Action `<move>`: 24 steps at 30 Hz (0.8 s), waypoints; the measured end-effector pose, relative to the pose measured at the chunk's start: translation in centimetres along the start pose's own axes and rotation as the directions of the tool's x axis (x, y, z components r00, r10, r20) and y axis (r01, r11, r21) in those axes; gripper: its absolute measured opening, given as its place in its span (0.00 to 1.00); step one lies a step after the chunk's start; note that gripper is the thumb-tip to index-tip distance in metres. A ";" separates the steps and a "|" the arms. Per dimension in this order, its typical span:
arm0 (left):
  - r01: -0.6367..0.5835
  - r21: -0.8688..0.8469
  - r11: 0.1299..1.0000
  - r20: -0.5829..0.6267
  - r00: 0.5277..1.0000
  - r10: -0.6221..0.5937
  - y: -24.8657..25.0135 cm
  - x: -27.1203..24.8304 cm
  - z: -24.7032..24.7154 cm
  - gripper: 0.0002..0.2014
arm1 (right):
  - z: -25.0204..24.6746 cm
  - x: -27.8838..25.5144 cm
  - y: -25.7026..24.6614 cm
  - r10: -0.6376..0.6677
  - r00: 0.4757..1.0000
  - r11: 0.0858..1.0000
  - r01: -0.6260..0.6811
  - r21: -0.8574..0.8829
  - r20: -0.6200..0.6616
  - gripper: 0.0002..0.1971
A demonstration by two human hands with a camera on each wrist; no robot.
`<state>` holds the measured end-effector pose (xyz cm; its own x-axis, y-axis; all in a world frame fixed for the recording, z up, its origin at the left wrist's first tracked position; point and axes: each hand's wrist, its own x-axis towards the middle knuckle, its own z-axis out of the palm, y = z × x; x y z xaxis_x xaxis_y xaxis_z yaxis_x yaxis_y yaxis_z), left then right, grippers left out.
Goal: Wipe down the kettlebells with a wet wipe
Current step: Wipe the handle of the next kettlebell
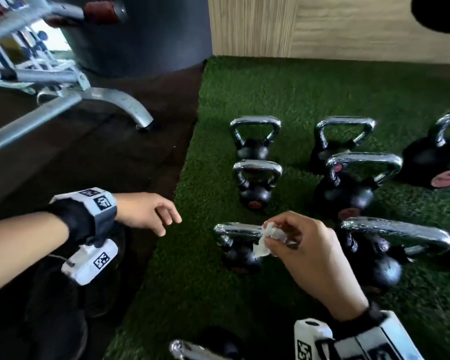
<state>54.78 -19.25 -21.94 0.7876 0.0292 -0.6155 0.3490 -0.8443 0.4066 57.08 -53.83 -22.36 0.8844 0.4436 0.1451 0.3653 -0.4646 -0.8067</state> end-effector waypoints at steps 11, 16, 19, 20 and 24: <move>-0.185 -0.049 0.981 -0.022 0.983 0.184 -2.1 8.6 5.9 0.43 | 2.6 4.8 2.5 0.121 0.992 0.986 -0.115 -0.118 0.047 0.11; -0.405 -0.261 0.877 -0.084 0.914 0.397 -2.3 13.7 12.3 0.38 | 2.6 7.2 3.2 0.095 0.989 0.986 -0.077 -0.150 0.117 0.08; -0.504 -0.348 0.790 -0.197 0.864 0.464 -1.3 15.5 15.9 0.32 | 3.1 7.6 3.1 0.065 0.986 0.975 -0.030 -0.222 0.152 0.08; -0.543 -0.374 0.752 -0.244 0.840 0.485 -1.1 16.0 16.6 0.30 | 3.4 7.5 3.0 0.059 0.984 0.970 -0.018 -0.240 0.166 0.08; -0.572 -0.540 0.618 -0.296 0.816 0.496 -1.1 17.6 17.6 0.27 | 4.3 7.5 2.6 0.080 0.986 0.972 -0.045 -0.232 0.145 0.11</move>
<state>59.33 -27.21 -45.14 0.9663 -0.2370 -0.1007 0.0398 -0.2489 0.9677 63.43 -48.46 -25.82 0.8592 0.5116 -0.0048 0.3829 -0.6492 -0.6572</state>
